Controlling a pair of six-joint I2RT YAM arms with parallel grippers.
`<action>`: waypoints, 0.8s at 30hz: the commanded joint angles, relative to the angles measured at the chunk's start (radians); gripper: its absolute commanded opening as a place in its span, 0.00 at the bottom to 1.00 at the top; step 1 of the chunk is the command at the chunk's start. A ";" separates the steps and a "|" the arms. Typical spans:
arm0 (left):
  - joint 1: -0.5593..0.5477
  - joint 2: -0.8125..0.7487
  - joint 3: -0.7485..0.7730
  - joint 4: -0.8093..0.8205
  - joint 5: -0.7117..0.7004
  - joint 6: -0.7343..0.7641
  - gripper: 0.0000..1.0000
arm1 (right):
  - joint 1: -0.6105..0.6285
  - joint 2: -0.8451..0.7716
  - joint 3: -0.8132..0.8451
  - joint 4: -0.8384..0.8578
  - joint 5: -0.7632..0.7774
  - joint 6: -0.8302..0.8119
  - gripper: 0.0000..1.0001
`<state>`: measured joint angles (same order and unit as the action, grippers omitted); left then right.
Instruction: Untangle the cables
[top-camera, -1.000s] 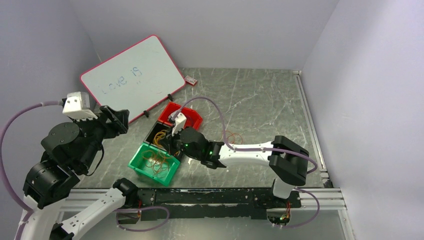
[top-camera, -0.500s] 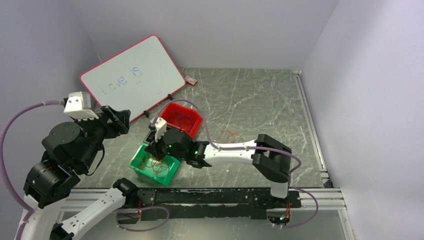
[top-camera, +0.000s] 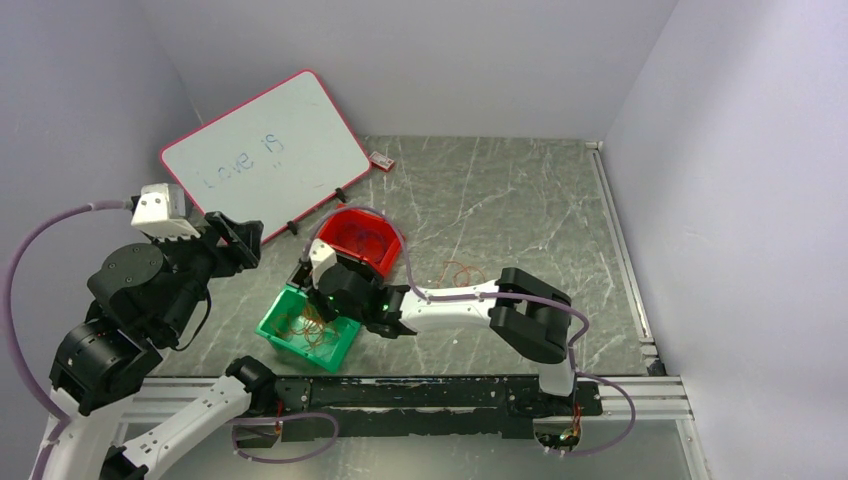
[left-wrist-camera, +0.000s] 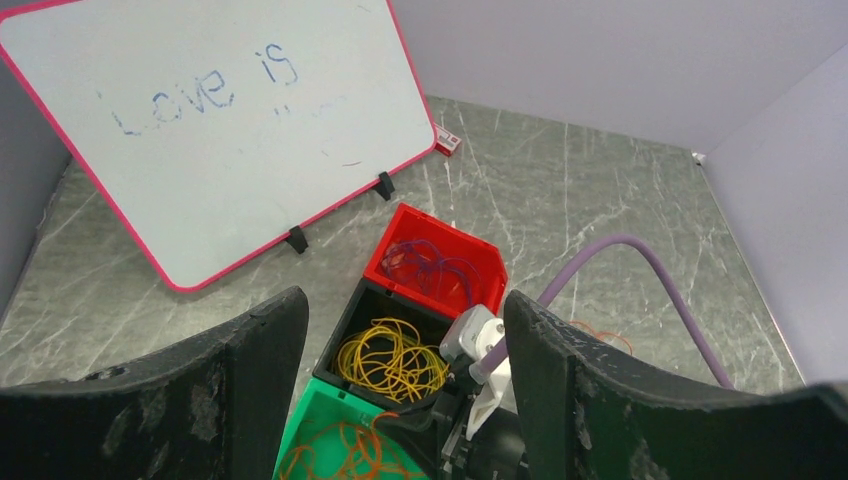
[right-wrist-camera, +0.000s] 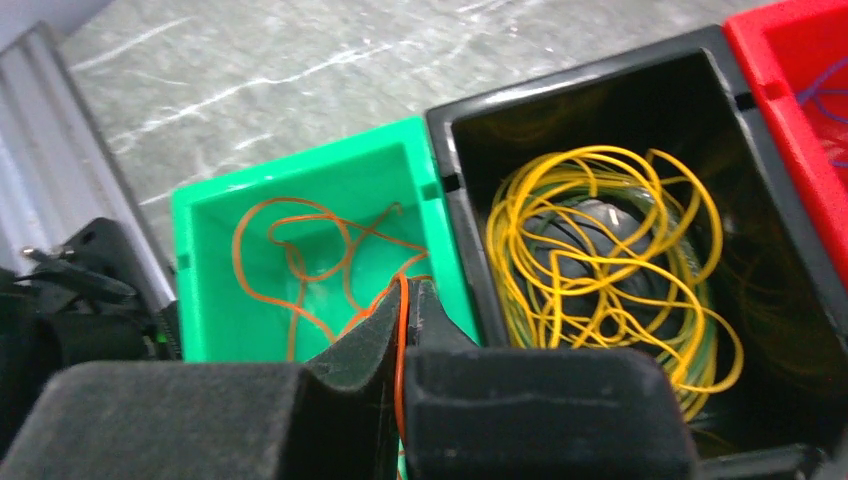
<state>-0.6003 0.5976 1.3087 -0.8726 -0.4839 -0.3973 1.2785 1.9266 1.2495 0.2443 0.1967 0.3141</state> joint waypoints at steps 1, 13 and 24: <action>-0.004 0.004 -0.015 0.026 0.030 0.006 0.76 | 0.001 -0.035 0.033 -0.072 0.136 -0.023 0.00; -0.004 0.005 -0.028 0.031 0.036 0.005 0.76 | 0.018 -0.005 0.065 -0.038 -0.112 -0.180 0.00; -0.004 -0.002 -0.030 0.023 0.038 -0.002 0.76 | 0.028 0.165 0.197 -0.096 -0.193 -0.204 0.00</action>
<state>-0.6003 0.5991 1.2861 -0.8665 -0.4660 -0.3981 1.3064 2.0289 1.4071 0.1772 0.0452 0.1371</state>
